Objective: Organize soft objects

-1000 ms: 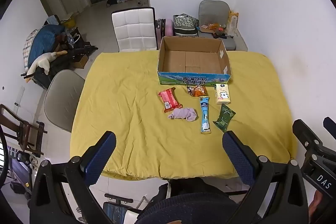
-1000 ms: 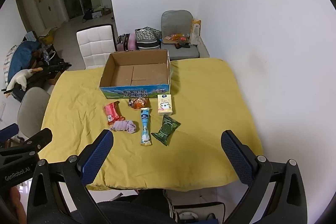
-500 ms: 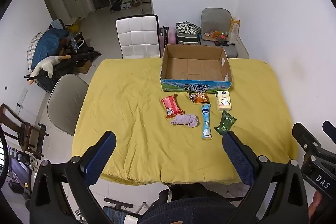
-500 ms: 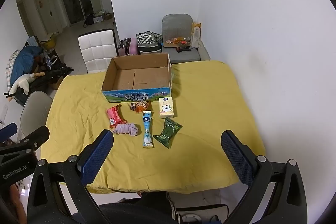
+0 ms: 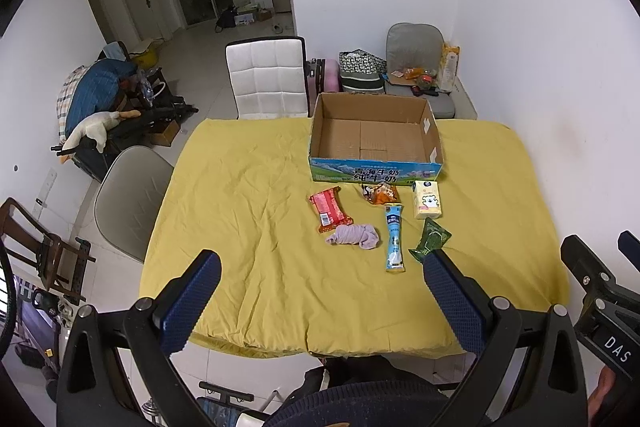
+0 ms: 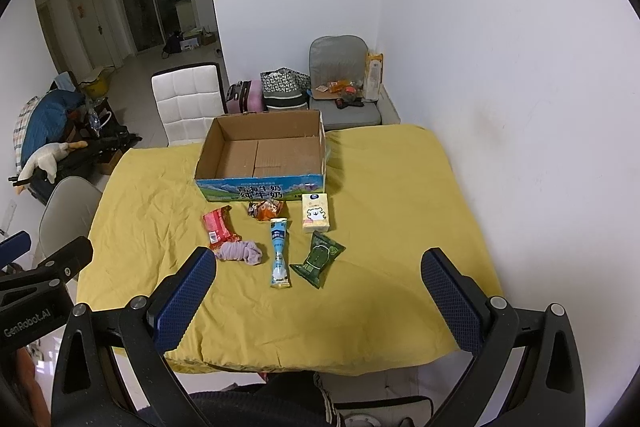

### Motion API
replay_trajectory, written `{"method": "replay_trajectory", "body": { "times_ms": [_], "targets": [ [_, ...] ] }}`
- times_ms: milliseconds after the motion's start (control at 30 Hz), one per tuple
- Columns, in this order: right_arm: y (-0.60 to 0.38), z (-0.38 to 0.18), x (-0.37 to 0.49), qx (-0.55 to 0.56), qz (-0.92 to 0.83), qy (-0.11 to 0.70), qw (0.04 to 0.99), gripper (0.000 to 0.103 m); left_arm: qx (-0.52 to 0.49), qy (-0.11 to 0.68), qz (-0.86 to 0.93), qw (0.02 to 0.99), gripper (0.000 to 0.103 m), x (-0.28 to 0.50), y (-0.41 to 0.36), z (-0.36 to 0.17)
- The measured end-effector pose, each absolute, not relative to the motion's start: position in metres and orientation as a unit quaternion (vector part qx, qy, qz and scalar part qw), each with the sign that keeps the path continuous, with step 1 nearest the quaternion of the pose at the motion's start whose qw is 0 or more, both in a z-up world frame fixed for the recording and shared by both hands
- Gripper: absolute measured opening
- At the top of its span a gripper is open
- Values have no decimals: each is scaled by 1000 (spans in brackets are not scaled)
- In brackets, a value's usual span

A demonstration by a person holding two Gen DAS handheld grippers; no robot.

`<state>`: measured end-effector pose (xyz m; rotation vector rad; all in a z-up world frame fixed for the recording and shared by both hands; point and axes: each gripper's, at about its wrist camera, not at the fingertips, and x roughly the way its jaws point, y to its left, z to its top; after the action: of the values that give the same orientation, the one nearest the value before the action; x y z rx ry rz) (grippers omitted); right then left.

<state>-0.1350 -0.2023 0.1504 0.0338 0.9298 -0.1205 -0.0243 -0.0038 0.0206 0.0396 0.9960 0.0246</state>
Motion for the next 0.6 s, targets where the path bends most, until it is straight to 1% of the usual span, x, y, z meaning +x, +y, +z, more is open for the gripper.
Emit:
{"method": "replay_trajectory", "body": {
  "times_ms": [600],
  "targets": [
    [-201,159,-129,11,-53,438,897,103,20,475,17,879,103,-23,-5,24]
  ]
}}
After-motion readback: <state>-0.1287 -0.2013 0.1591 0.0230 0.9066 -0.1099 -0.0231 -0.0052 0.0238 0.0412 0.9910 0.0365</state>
